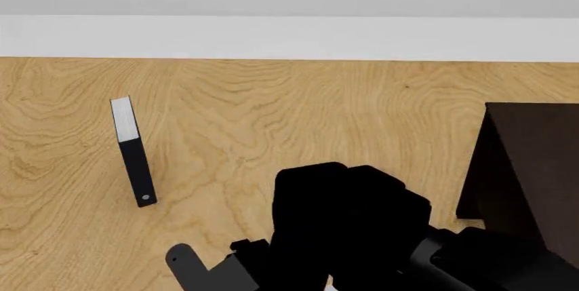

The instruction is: Pick up the book on the right and place it on the cabinet shelf.

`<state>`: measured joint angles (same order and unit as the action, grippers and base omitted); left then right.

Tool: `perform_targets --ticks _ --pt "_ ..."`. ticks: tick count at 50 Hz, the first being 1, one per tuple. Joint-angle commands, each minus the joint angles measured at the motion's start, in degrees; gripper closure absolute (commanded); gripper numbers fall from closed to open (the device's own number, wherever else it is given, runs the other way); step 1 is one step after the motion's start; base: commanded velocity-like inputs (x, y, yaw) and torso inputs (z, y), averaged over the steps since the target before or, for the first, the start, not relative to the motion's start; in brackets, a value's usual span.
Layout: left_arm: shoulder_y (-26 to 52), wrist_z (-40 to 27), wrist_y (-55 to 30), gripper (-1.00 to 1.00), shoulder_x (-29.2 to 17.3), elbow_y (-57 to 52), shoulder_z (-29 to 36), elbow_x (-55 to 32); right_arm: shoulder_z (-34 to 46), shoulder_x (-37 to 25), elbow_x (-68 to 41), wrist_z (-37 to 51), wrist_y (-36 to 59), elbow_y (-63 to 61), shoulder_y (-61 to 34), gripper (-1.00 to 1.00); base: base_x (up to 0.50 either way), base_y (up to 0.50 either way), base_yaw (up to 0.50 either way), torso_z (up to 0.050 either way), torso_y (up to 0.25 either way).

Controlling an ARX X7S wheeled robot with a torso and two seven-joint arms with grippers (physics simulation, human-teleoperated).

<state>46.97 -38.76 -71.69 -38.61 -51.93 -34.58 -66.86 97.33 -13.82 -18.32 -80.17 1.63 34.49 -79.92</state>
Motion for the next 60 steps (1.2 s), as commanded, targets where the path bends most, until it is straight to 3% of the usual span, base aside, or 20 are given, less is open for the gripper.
perform_targets --ticks 1,17,18,34,47,60 --pt "-0.7 -0.3 0.7 -1.0 -0.2 0.0 -0.1 -0.3 2.7 -0.4 1.6 -1.0 2.3 0.6 -0.2 -1.0 0.0 0.0 0.0 0.0 0.0" --pt "-0.1 -1.4 1.0 -1.0 -0.8 0.3 0.3 -1.4 5.1 0.4 5.2 0.3 -0.3 5.9 -0.6 -1.0 0.0 0.0 0.0 0.0 0.0" --pt "-0.1 -1.5 1.0 -1.0 -0.9 0.3 0.3 -1.4 5.2 0.7 5.1 -0.1 0.0 6.5 -0.6 1.0 0.0 0.0 0.0 0.0 0.0" --pt "0.1 -2.6 1.4 -1.0 -1.4 0.4 0.4 -2.8 4.5 0.8 5.1 1.1 -1.0 7.3 -1.9 1.0 0.0 0.0 0.0 0.0 0.0" --pt "1.0 -4.1 1.8 -1.0 -1.8 0.6 -0.4 -5.0 4.9 -5.1 5.2 1.4 7.4 -5.3 -8.1 1.0 0.0 0.0 0.0 0.0 0.001" --pt "3.4 -9.3 1.4 -1.0 -4.5 0.9 -3.7 -13.6 2.6 -8.7 4.8 3.2 14.4 -14.2 -15.7 1.0 0.0 0.0 0.0 0.0 0.001"
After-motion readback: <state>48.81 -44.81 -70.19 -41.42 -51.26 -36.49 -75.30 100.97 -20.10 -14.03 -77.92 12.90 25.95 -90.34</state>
